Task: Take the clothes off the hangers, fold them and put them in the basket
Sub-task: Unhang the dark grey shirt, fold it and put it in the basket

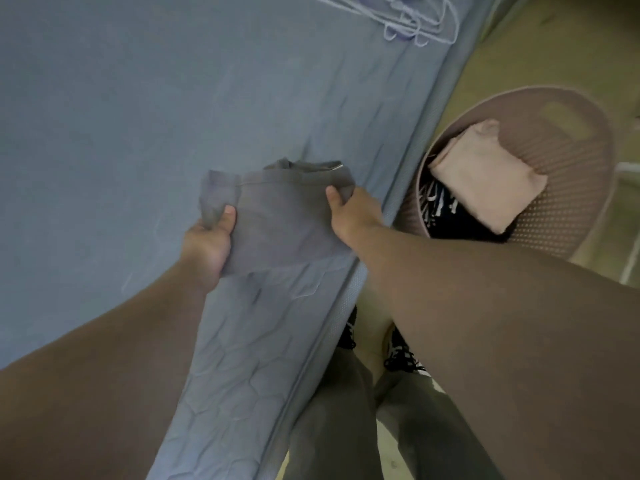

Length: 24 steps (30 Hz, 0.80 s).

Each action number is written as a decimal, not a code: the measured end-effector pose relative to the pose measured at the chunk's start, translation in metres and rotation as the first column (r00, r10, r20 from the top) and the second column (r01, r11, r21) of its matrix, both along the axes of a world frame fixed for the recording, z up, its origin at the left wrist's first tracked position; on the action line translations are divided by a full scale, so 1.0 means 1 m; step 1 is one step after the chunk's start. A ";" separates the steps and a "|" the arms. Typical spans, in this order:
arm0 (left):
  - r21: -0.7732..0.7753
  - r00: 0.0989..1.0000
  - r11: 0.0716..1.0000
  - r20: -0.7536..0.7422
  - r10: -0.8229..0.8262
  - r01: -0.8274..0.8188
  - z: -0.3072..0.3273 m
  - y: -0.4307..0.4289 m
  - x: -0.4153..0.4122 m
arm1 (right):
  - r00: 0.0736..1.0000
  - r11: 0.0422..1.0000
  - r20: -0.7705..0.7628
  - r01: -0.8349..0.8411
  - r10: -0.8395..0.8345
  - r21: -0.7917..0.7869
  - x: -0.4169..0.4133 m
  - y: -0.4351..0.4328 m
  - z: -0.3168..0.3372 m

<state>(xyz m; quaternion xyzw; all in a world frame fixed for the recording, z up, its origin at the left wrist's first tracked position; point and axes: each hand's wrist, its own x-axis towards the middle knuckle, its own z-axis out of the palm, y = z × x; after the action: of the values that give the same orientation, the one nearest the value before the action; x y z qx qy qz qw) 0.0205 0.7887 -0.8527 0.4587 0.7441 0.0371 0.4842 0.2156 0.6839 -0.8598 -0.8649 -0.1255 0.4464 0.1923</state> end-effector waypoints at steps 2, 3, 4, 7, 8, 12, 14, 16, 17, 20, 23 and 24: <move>0.108 0.981 0.975 -0.044 -0.188 0.192 0.013 0.004 0.057 | 0.991 0.995 0.091 0.096 -0.095 0.003 0.039 -0.020 0.016; 0.152 0.956 0.944 -0.052 -0.289 0.294 0.020 0.002 0.092 | 0.976 0.988 0.159 0.152 -0.152 0.008 0.063 -0.034 0.022; 0.189 0.922 0.903 -0.055 -0.383 0.386 0.027 -0.004 0.132 | 0.948 0.972 0.218 0.236 -0.231 0.005 0.092 -0.052 0.027; 0.272 0.801 0.761 -0.070 -0.594 0.589 0.033 -0.041 0.230 | 0.876 0.912 0.292 0.409 -0.383 -0.031 0.156 -0.113 0.027; 0.286 0.734 0.687 -0.100 -0.672 0.668 0.029 -0.066 0.268 | 0.841 0.877 0.308 0.479 -0.444 -0.044 0.180 -0.144 0.022; 0.251 0.526 0.482 -0.149 -0.838 0.839 -0.015 -0.143 0.344 | 0.766 0.803 0.370 0.590 -0.526 -0.080 0.224 -0.227 -0.017; 0.191 0.464 0.432 -0.176 -0.868 0.881 -0.045 -0.167 0.361 | 0.782 0.783 0.319 0.601 -0.535 -0.159 0.231 -0.250 -0.038; 0.116 0.448 0.433 -0.224 -0.866 0.894 -0.079 -0.187 0.369 | 0.800 0.790 0.291 0.585 -0.524 -0.183 0.234 -0.265 -0.065; 0.078 0.459 0.454 -0.251 -0.853 0.887 -0.093 -0.191 0.368 | 0.813 0.812 0.294 0.560 -0.503 -0.161 0.234 -0.267 -0.077; -0.035 0.499 0.541 -0.342 -0.796 0.840 -0.129 -0.209 0.359 | 0.894 0.888 0.266 0.416 -0.360 -0.197 0.225 -0.277 -0.123; -0.044 0.484 0.539 -0.384 -0.786 0.841 -0.141 -0.216 0.348 | 0.976 0.927 0.173 0.182 -0.130 -0.329 0.214 -0.276 -0.145; -0.033 0.459 0.513 -0.398 -0.794 0.858 -0.145 -0.215 0.346 | 0.988 0.923 0.134 0.127 -0.083 -0.363 0.213 -0.274 -0.147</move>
<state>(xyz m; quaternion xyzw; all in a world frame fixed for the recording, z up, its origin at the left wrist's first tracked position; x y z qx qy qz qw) 0.3662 0.5733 -0.9974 0.8000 0.4957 -0.2246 0.2526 0.4289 0.4100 -1.0071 -0.9156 -0.0036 0.4000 0.0417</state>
